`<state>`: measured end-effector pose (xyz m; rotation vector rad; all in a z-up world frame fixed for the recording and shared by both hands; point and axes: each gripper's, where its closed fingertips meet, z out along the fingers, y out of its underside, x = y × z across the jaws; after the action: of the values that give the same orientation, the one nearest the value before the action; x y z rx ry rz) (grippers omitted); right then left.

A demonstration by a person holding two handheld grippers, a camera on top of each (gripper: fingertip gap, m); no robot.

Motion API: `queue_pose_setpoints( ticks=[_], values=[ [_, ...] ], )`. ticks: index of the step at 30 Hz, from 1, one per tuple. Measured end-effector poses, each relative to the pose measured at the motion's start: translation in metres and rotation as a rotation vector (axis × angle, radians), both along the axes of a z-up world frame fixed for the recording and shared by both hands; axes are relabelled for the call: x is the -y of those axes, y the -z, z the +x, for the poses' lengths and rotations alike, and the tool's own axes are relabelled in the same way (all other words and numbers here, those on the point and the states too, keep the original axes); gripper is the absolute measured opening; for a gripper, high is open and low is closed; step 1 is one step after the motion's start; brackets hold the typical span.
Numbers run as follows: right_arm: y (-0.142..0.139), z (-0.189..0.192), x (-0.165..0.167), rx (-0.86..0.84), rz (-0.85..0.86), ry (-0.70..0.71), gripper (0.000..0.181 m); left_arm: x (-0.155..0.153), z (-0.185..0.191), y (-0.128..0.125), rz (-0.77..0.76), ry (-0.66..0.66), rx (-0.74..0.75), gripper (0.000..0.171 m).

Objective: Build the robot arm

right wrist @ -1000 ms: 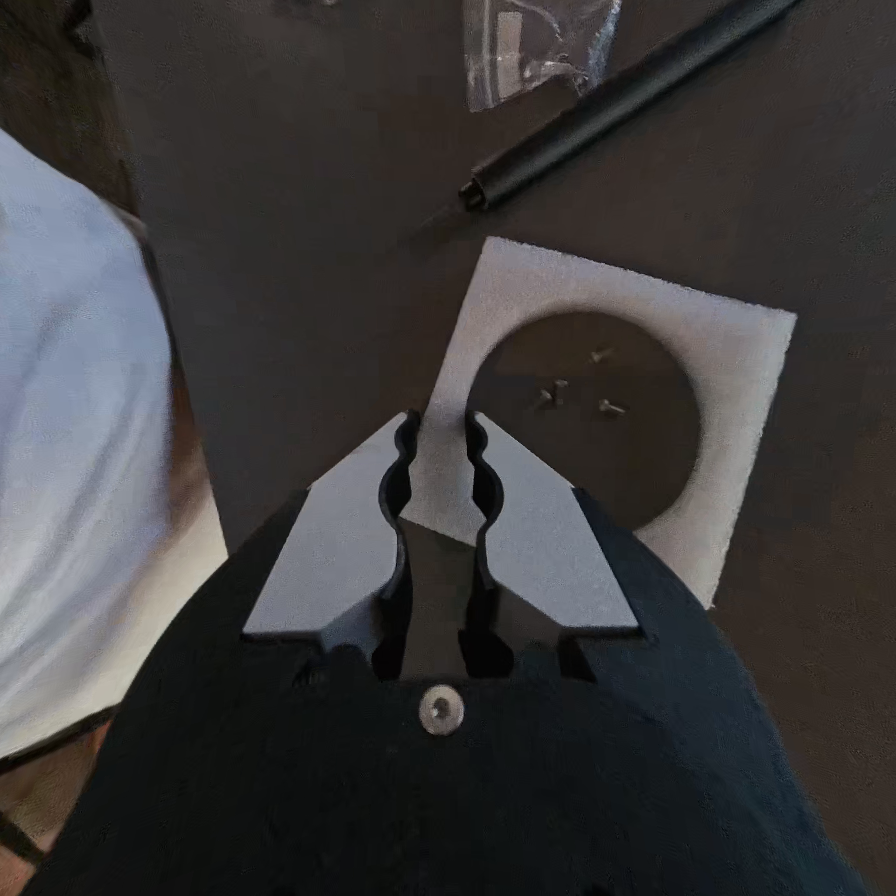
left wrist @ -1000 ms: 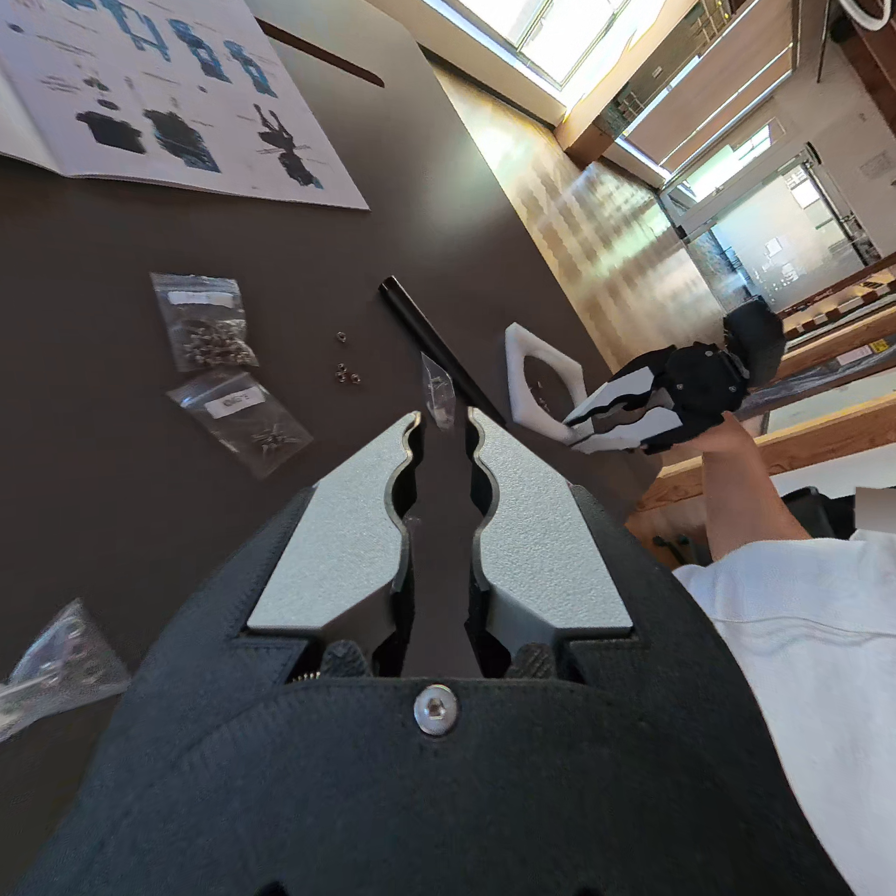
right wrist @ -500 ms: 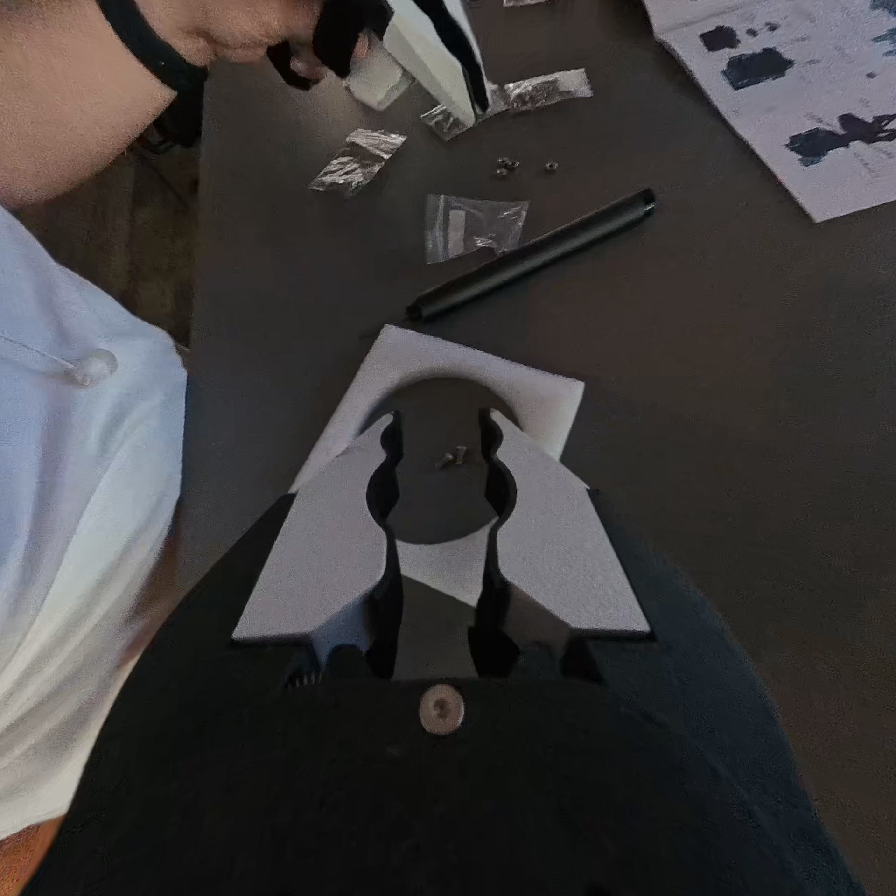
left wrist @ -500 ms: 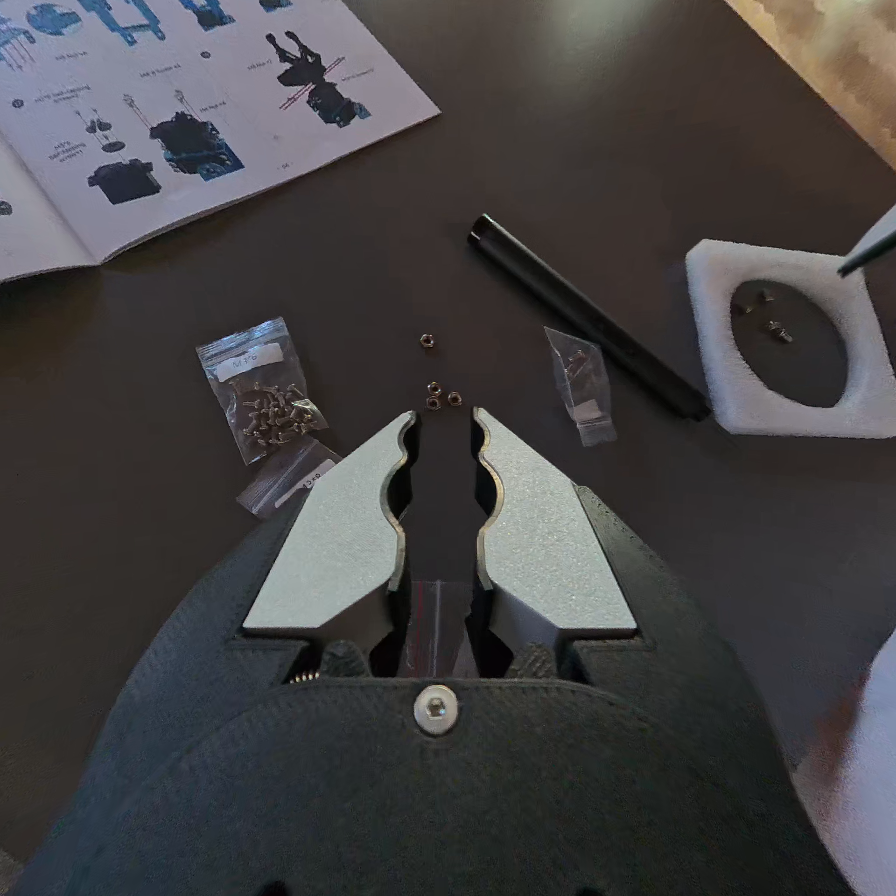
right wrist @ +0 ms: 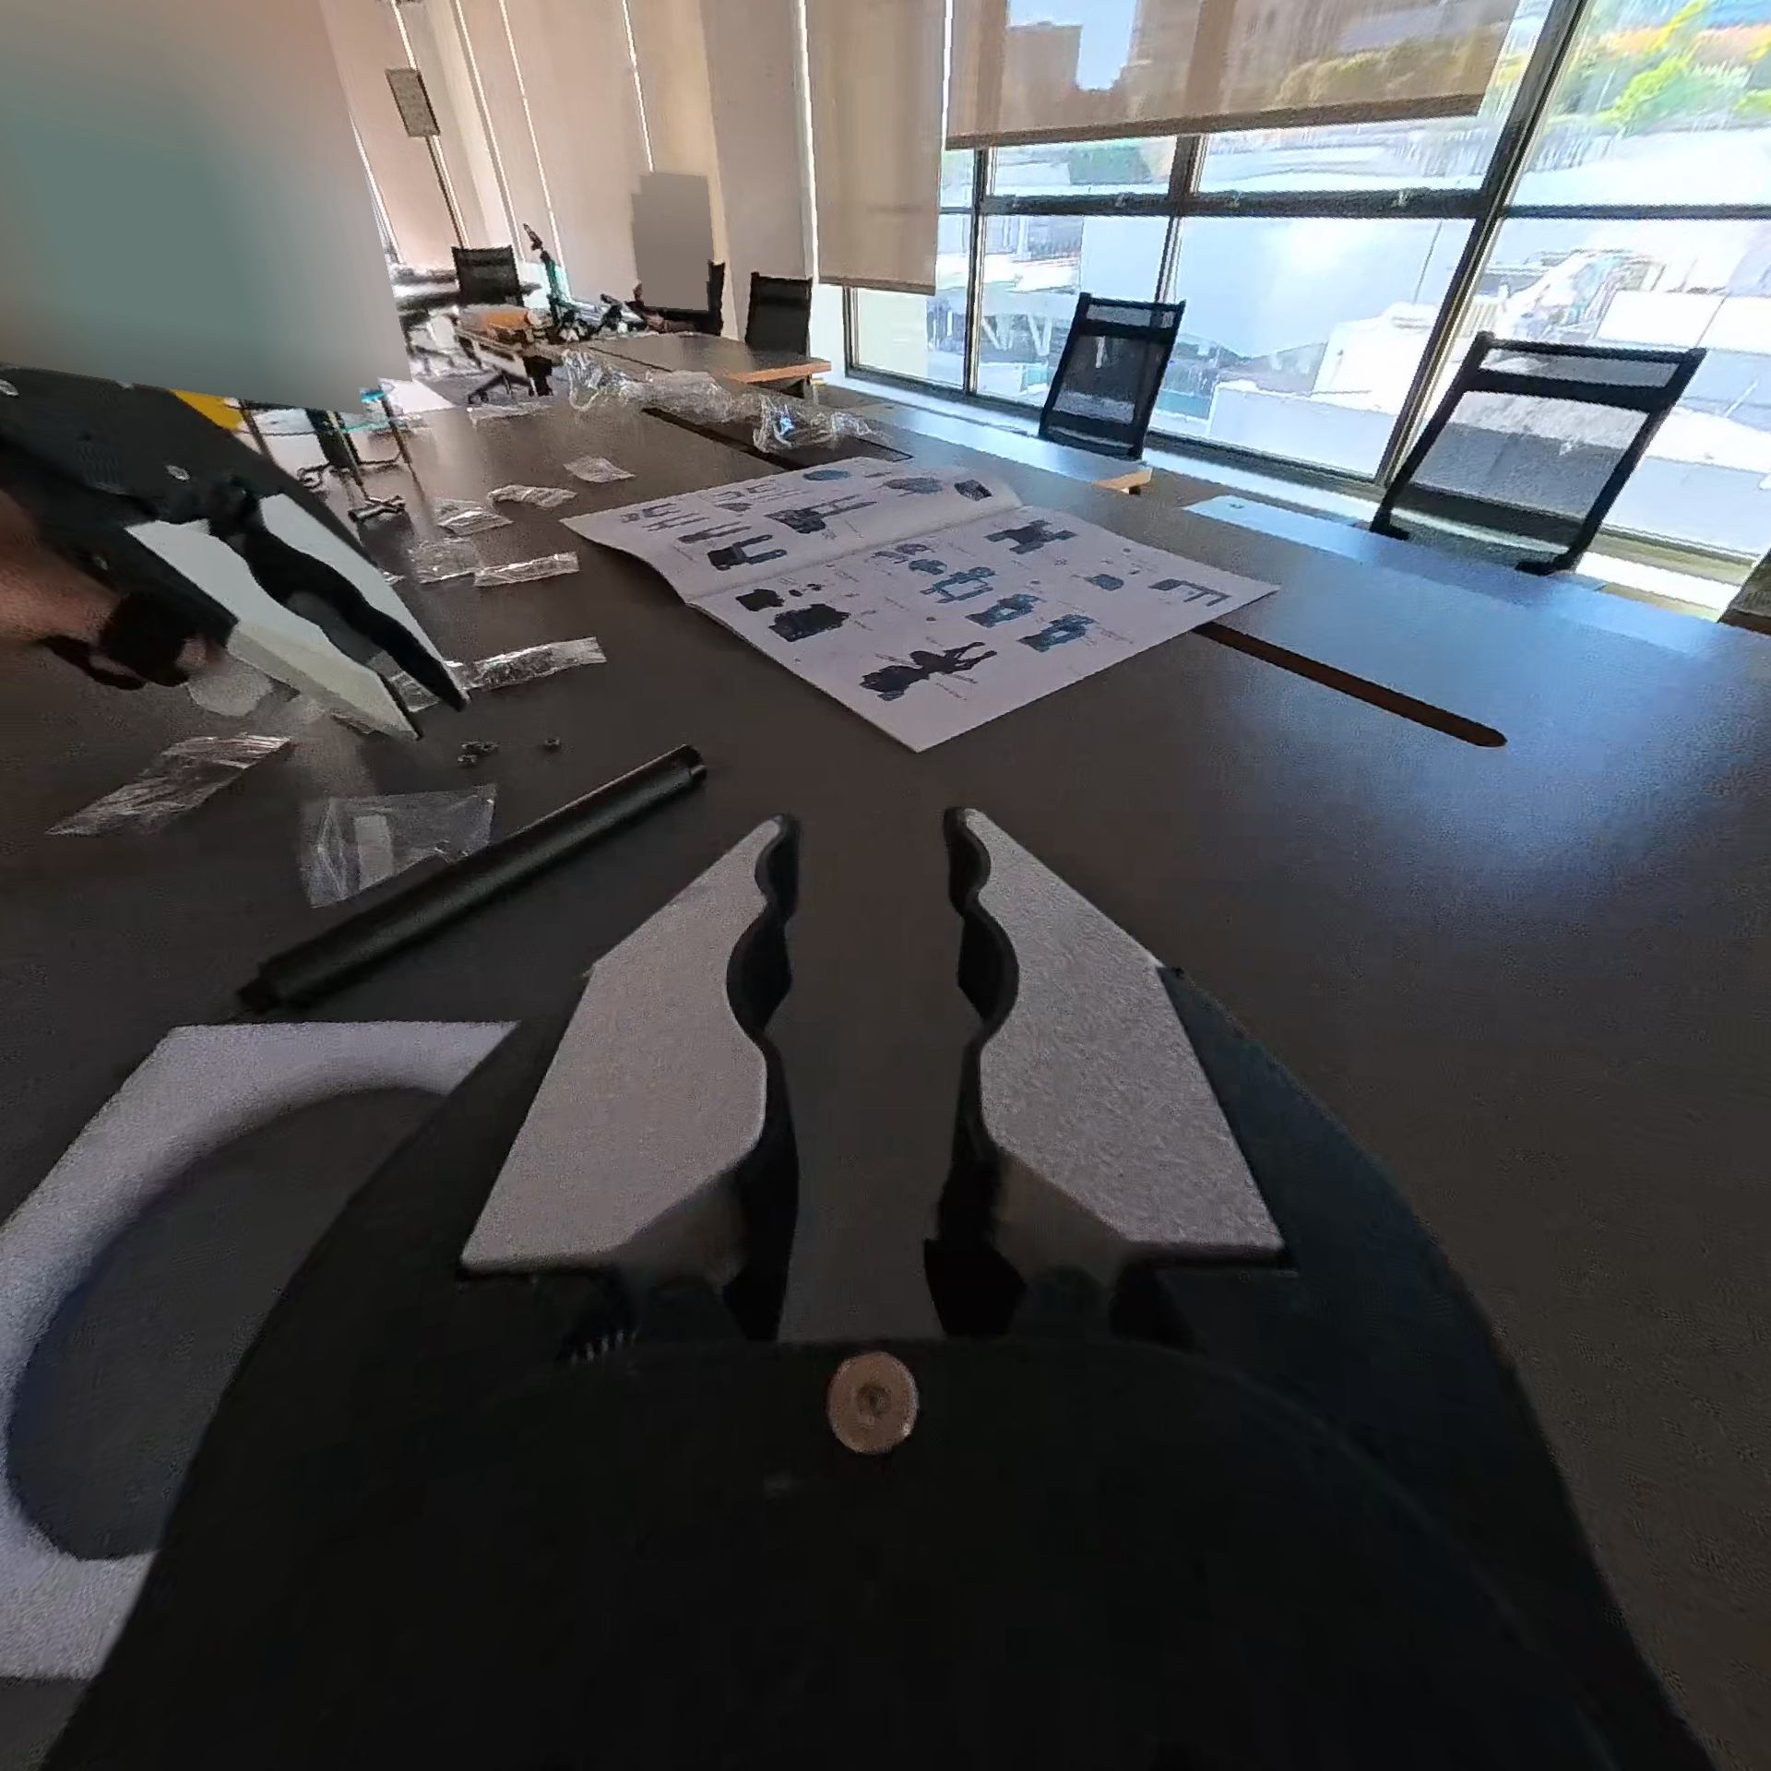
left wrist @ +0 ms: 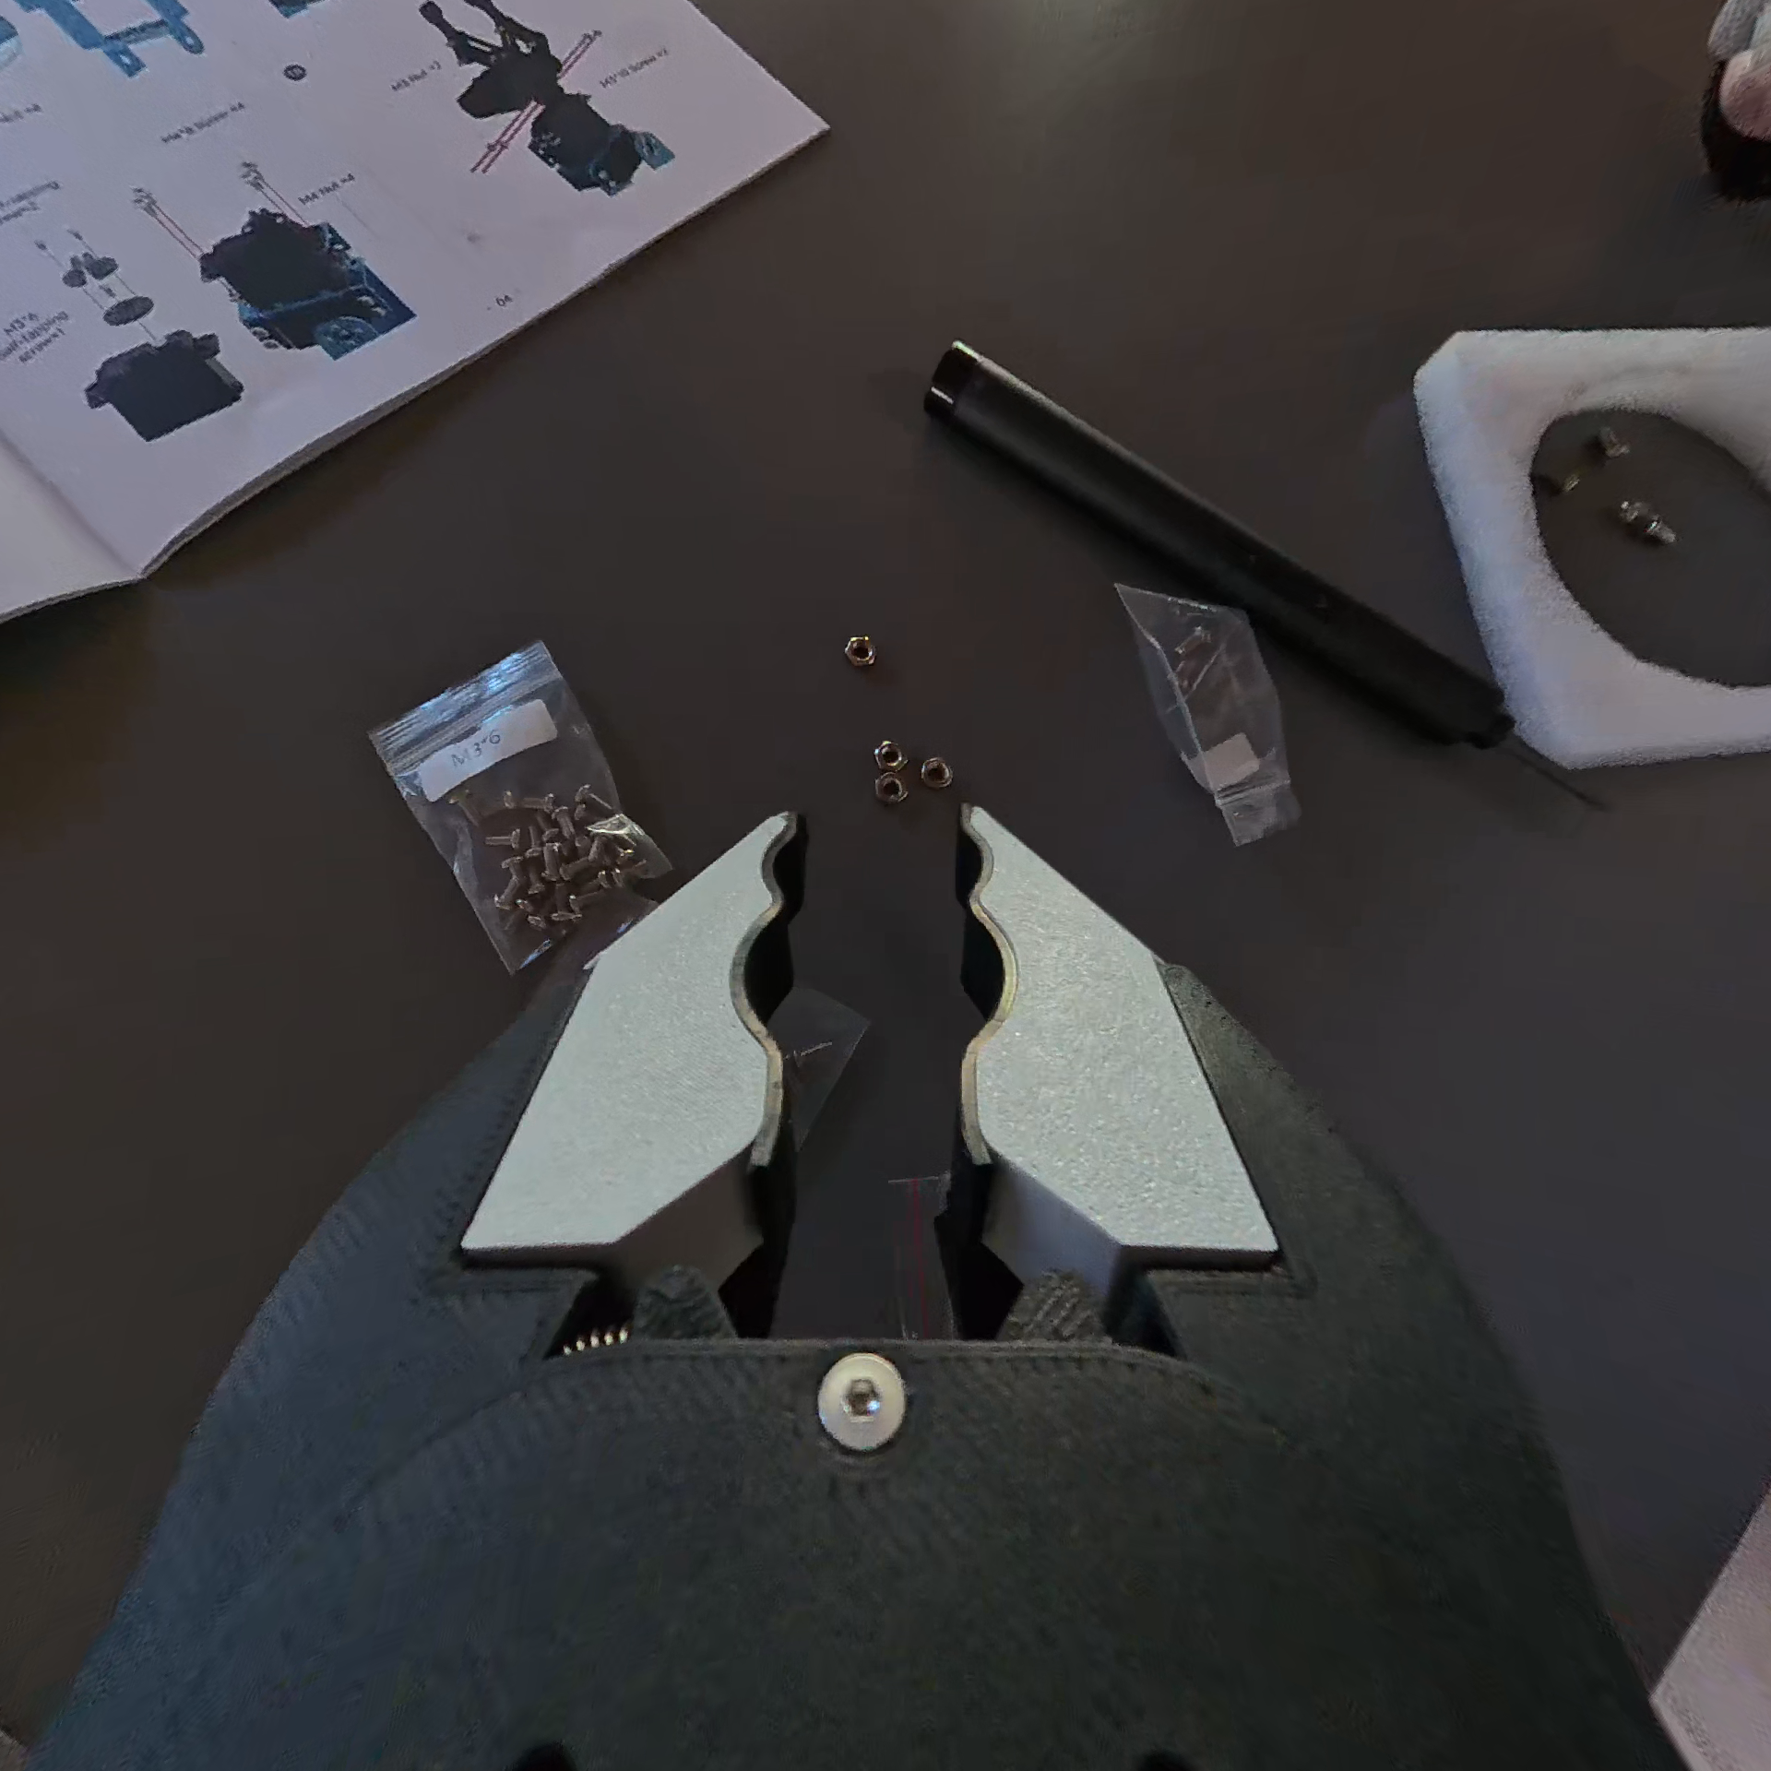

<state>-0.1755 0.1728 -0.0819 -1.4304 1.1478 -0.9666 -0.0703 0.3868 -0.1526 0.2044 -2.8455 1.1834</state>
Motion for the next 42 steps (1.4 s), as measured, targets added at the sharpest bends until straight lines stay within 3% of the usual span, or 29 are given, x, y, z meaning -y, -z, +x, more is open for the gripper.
queue_pose_setpoints(
  ticks=[14,30,33,37,42],
  values=[
    [-0.008,0.0,0.008,0.053,0.063,0.018,0.029,0.005,0.003,0.01,0.037,0.191,0.104,0.023],
    [0.001,0.002,-0.005,-0.002,0.012,-0.019,0.029,0.009,-0.005,0.011,0.046,0.26,0.17,0.013],
    [0.007,-0.004,-0.023,-0.074,0.024,-0.113,0.027,0.01,-0.005,0.011,0.053,0.261,0.184,0.009],
    [0.017,-0.039,-0.073,-0.306,0.03,-0.388,0.019,0.009,-0.007,0.011,0.06,0.262,0.203,0.006],
    [0.052,-0.083,-0.092,-0.595,-0.267,-0.556,0.018,0.006,-0.011,0.011,0.068,0.263,0.205,0.006]
  ],
)
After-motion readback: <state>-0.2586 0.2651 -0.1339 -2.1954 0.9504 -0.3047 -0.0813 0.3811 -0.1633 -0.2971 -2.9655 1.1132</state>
